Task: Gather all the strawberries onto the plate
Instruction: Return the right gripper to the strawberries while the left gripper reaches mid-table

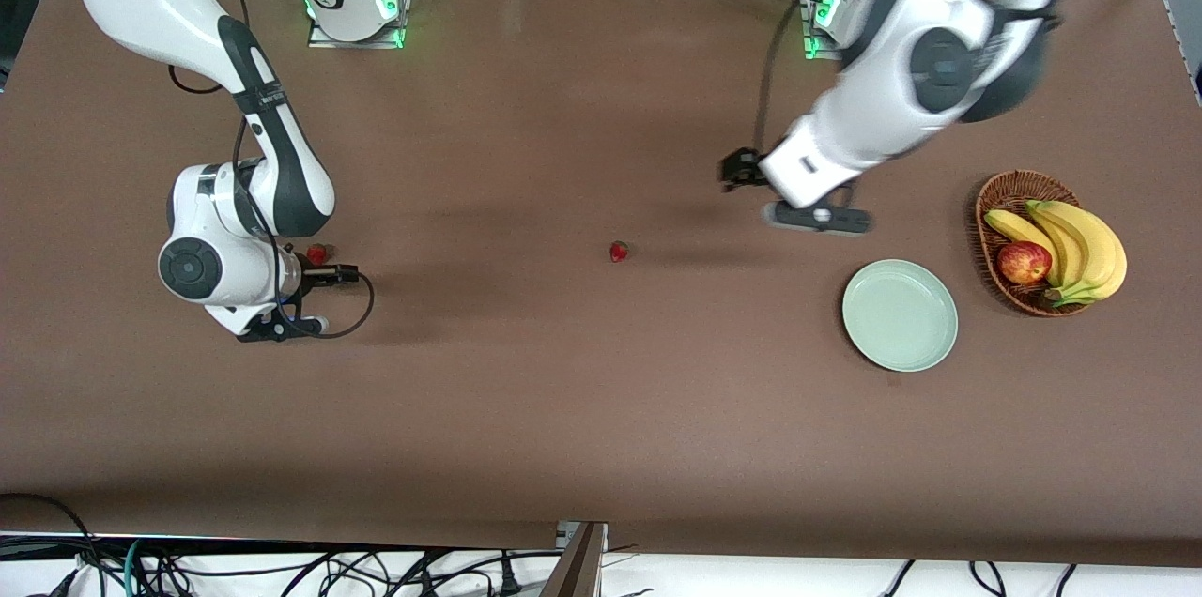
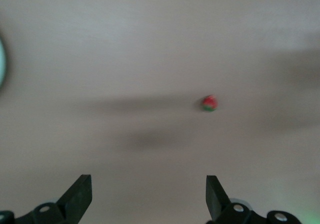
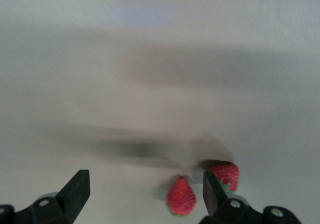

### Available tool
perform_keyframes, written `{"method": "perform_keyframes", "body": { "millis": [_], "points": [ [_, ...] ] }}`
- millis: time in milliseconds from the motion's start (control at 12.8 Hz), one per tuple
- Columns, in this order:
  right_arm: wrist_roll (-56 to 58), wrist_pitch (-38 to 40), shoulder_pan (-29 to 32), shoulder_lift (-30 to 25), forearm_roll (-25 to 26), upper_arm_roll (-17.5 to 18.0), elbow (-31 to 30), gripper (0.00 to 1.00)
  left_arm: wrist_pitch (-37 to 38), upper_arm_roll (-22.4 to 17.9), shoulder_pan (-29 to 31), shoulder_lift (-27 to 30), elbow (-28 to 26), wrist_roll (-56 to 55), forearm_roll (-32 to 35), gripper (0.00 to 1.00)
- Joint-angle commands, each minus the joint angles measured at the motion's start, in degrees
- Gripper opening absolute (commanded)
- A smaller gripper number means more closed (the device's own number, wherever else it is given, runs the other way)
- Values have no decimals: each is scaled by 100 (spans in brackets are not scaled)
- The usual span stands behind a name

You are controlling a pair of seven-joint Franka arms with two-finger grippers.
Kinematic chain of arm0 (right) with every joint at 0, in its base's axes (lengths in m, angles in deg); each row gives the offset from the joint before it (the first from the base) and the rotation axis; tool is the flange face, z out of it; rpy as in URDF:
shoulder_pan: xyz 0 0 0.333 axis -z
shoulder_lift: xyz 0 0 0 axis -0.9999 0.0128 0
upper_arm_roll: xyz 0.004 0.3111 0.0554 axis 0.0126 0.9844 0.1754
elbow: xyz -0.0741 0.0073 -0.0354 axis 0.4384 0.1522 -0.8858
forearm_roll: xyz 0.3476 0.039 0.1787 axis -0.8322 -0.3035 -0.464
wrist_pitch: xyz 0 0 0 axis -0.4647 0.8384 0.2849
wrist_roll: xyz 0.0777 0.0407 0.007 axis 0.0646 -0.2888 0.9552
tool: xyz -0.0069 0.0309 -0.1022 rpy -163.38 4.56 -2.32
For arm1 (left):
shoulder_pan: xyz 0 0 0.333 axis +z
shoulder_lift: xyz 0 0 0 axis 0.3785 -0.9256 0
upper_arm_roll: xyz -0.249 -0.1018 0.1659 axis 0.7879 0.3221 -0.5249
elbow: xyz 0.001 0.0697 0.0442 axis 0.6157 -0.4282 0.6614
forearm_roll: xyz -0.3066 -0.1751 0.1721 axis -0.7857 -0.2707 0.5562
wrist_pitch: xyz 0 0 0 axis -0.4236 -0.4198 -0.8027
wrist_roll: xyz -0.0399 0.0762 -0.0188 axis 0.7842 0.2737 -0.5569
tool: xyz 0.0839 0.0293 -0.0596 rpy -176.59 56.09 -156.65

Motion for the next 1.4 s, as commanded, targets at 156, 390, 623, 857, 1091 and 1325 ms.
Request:
{"method": "perform_keyframes", "body": {
  "millis": [156,390,623,857,1091,1325],
  "points": [
    [202,-840,-53,-472,36,-131,-1133,100,-1528,-643,-1527,-1208,148,-1294,218,100],
    [202,-683,-53,-621,36,-131,-1142,100,-2050,-792,-1826,-1833,393,-1304,219,100],
    [202,-454,-61,-753,36,-123,-1124,100,-2059,-1057,-2065,-2343,858,-1225,577,92],
    [202,-471,-53,-736,36,-131,-1203,100,-2137,-1065,-2109,-2800,1263,-1295,711,88],
    [193,-532,-53,-710,36,-131,-1353,100,-2612,-1065,-2257,-3056,1290,-1374,711,76],
    [193,-882,-53,-674,27,-131,-1572,100,-2621,-1065,-2250,-3126,1281,-1418,720,64]
  ]
}}
